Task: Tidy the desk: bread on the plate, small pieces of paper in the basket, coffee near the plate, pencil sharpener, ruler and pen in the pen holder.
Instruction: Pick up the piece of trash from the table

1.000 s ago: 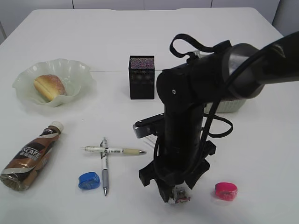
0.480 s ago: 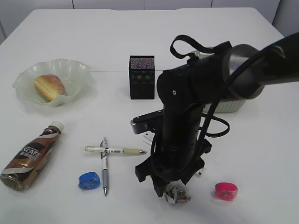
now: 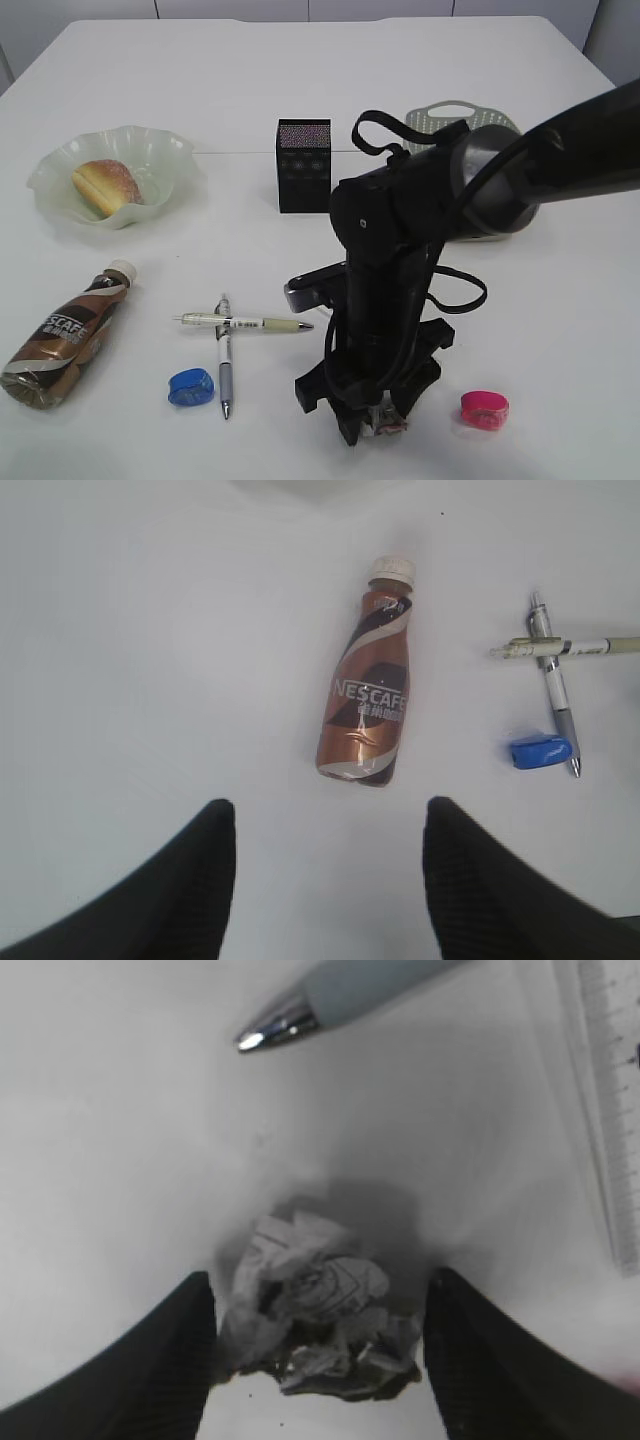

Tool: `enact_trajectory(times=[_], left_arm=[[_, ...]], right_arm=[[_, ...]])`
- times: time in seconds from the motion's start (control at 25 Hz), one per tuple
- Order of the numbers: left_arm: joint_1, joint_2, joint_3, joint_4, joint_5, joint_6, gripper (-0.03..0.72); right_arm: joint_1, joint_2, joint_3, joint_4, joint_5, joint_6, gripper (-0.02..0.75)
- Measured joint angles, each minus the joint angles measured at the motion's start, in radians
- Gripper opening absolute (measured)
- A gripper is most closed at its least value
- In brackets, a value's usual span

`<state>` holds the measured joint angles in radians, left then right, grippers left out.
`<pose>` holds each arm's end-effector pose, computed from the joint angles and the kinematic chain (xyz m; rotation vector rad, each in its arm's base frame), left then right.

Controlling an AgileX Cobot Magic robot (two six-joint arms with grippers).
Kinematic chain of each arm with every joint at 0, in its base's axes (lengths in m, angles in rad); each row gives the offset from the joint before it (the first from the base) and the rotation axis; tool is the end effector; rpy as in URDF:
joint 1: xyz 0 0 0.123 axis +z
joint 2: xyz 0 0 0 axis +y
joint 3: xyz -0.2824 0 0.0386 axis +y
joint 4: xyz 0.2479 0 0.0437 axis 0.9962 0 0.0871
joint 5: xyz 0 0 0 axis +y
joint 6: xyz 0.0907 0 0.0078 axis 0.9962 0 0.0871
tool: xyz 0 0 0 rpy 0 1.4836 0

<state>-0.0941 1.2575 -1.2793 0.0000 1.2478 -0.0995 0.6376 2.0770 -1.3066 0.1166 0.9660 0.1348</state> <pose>0.2335 -0.0220 0.3699 -0.0073 2.7110 -0.0575 0.2938 0.2285 0.1196 0.6510 -2.9620 -0.0864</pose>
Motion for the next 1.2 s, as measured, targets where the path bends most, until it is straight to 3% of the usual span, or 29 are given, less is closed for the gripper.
enact_trajectory(times=[0.48, 0.68, 0.96, 1.2], left_arm=[[0.000, 0.000, 0.000, 0.000, 0.000, 0.000, 0.433], [0.000, 0.000, 0.000, 0.000, 0.000, 0.000, 0.433], [0.000, 0.000, 0.000, 0.000, 0.000, 0.000, 0.433], [0.000, 0.000, 0.000, 0.000, 0.000, 0.000, 0.433]], right_arm=[[0.000, 0.004, 0.000, 0.000, 0.004, 0.000, 0.457], [0.000, 0.004, 0.000, 0.000, -0.013, 0.002, 0.318], [0.000, 0.004, 0.000, 0.002, 0.026, -0.008, 0.050], [0.000, 0.004, 0.000, 0.002, 0.049, -0.030, 0.006]])
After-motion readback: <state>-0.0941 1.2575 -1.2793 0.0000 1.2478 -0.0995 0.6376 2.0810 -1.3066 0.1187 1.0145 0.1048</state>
